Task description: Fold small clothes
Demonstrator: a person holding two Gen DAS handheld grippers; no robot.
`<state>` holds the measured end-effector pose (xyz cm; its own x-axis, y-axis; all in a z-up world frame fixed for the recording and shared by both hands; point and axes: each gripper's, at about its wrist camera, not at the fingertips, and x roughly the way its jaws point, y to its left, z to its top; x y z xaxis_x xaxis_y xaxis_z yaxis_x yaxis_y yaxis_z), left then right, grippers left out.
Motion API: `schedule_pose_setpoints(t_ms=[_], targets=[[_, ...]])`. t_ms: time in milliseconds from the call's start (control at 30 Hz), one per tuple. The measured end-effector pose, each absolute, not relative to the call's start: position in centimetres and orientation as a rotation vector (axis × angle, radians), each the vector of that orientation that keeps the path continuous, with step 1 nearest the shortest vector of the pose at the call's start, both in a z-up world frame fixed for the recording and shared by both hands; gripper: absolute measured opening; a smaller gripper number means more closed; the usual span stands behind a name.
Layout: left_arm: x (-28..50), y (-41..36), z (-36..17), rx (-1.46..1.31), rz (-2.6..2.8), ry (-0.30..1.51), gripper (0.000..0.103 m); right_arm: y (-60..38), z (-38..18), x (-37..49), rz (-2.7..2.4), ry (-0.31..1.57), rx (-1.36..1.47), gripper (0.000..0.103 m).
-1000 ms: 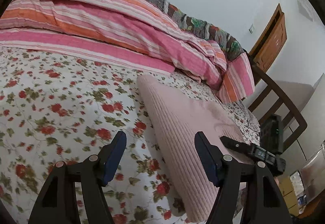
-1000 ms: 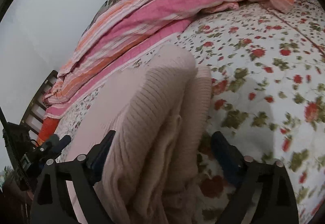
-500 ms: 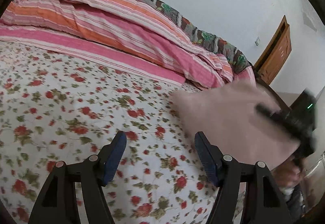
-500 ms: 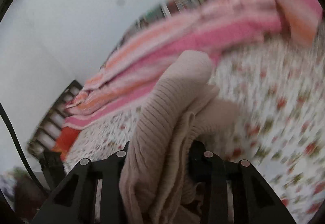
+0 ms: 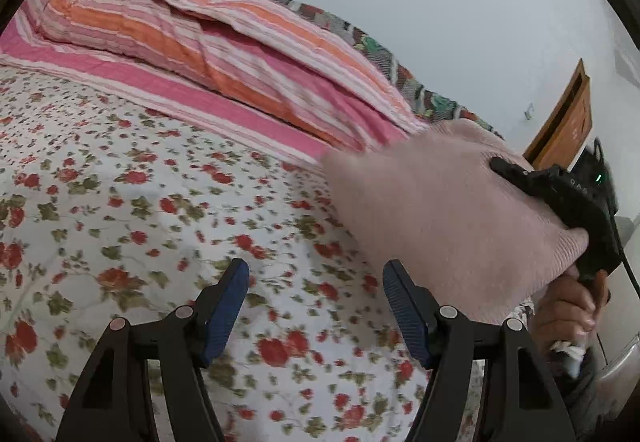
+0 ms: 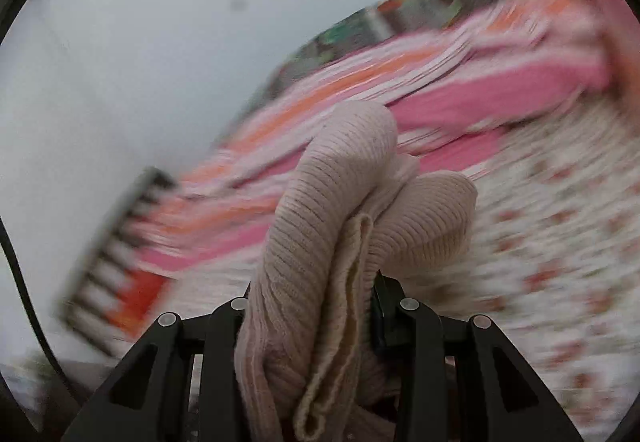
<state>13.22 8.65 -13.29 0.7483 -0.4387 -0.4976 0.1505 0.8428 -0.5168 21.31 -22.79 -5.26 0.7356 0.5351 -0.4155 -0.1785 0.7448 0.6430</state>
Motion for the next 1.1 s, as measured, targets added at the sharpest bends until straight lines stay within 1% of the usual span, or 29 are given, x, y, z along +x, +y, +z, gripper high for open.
schedule_pose_setpoints(t_ms=[67, 167, 200, 233, 267, 300, 333, 500, 600, 667, 700, 733, 800, 867, 933, 1100], targets=[[13.4, 8.8, -13.7, -0.453, -0.323, 0.669, 0.067, -23.4, -8.5, 22.5, 0.425, 0.641, 0.686, 0.035], [13.3, 8.6, -14.2, -0.42, -0.319, 0.676, 0.067, -24.6, -14.5, 23.9, 0.341, 0.794, 0.692, 0.037], [13.4, 8.3, -14.4, -0.41, -0.319, 0.678, 0.067, -25.3, -16.6, 24.1, 0.28, 0.85, 0.672, 0.038], [13.6, 8.0, -14.6, -0.407, -0.321, 0.684, 0.067, -25.8, -17.9, 24.2, 0.249, 0.886, 0.657, 0.043], [13.7, 7.7, -14.7, -0.409, -0.327, 0.689, 0.067, -26.4, -18.4, 24.1, 0.264, 0.877, 0.661, 0.044], [14.0, 7.2, -14.8, -0.409, -0.338, 0.697, 0.067, -26.7, -18.1, 23.8, 0.271, 0.858, 0.649, 0.05], [14.2, 6.6, -14.8, -0.403, -0.348, 0.701, 0.067, -26.7, -17.1, 23.4, 0.243, 0.838, 0.585, 0.053], [15.9, 3.1, -13.3, -0.337, -0.352, 0.686, 0.067, -23.7, -11.8, 20.2, 0.148, 0.698, 0.18, 0.053], [18.1, 0.4, -12.5, -0.27, -0.259, 0.736, 0.067, -22.1, -10.1, 18.5, 0.229, 0.622, 0.109, 0.053], [19.0, -0.8, -12.7, -0.227, -0.251, 0.772, 0.067, -20.7, -10.5, 18.3, 0.283, 0.609, 0.065, 0.05], [19.3, -1.4, -13.2, -0.195, -0.235, 0.789, 0.068, -20.2, -11.1, 18.2, 0.284, 0.618, 0.021, 0.044], [19.2, -1.7, -13.6, -0.179, -0.228, 0.791, 0.068, -19.8, -12.0, 18.2, 0.254, 0.632, -0.032, 0.035], [18.9, -2.0, -14.5, -0.166, -0.243, 0.783, 0.07, -19.9, -13.9, 18.2, 0.197, 0.663, -0.094, 0.025], [18.7, -2.1, -15.2, -0.171, -0.25, 0.779, 0.072, -20.7, -15.5, 18.1, 0.179, 0.669, -0.099, 0.025], [18.7, -2.3, -15.7, -0.165, -0.234, 0.773, 0.074, -20.7, -15.8, 18.1, 0.162, 0.655, -0.093, 0.025], [18.4, -2.9, -16.2, -0.138, -0.246, 0.745, 0.074, -20.6, -16.4, 18.7, 0.139, 0.66, -0.075, 0.024]])
